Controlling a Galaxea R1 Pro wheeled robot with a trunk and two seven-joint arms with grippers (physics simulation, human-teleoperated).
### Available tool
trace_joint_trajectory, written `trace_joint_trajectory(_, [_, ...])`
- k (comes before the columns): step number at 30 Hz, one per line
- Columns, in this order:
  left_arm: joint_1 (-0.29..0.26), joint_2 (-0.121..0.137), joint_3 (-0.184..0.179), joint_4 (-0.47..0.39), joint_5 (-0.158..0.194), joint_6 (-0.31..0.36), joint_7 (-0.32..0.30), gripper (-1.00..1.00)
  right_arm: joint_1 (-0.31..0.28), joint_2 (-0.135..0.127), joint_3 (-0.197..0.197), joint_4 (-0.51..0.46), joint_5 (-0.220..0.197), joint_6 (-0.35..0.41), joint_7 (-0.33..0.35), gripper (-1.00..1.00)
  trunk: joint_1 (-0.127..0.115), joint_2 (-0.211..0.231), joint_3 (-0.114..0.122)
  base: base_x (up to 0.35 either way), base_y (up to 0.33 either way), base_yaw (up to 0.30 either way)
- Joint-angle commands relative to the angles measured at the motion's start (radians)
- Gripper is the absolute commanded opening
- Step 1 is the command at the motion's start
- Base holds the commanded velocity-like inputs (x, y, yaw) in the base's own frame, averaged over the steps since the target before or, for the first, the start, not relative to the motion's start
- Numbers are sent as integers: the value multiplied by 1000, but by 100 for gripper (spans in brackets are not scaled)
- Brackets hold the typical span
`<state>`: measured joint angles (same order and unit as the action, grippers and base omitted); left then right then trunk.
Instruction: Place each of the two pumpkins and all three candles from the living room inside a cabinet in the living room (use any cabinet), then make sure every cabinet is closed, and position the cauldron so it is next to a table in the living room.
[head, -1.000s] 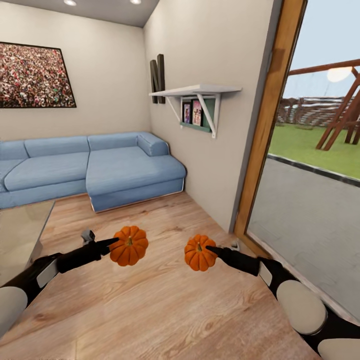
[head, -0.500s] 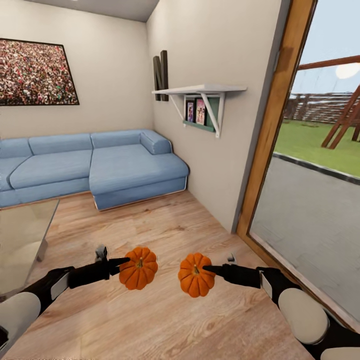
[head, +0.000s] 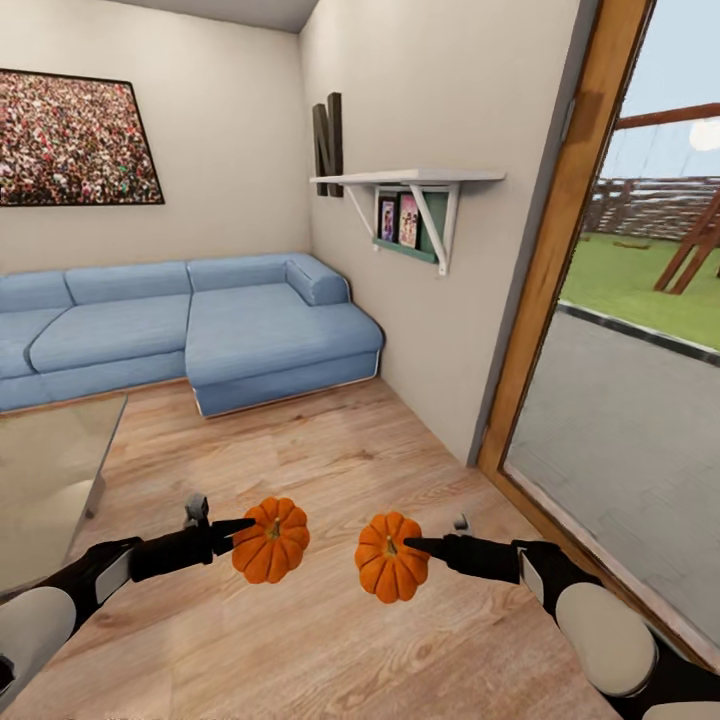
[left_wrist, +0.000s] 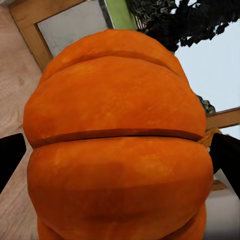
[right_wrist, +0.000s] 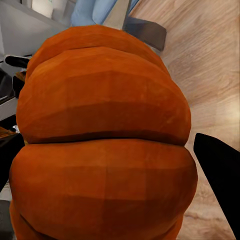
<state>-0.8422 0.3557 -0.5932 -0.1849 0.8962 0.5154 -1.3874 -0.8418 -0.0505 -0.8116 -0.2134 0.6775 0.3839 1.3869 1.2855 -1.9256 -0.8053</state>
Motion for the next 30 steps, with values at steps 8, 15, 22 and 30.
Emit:
trace_joint_trajectory(8, [0, -4, -1, 11, 0, -2, 7, -100, 5, 1, 0, 0, 1, -3, -8, -100, -31, 56, 13, 0, 0, 62])
trace_joint_trajectory(15, [0, -3, 0, 16, 0, -2, 7, -100, 6, 1, 0, 0, 1, -5, -45, -100, -58, 105, 24, 0, 0, 62])
trace_joint_trajectory(22, [0, -2, 0, 67, 2, -8, 6, -100, 11, 1, 0, 0, -1, -7, -71, -100, -61, 112, 17, 0, 0, 124])
trace_joint_trajectory(30, [0, -4, 0, 83, 1, -29, 3, -100, 19, 3, 0, 0, 1, -8, -87, -100, -61, 112, 11, 0, 0, 254])
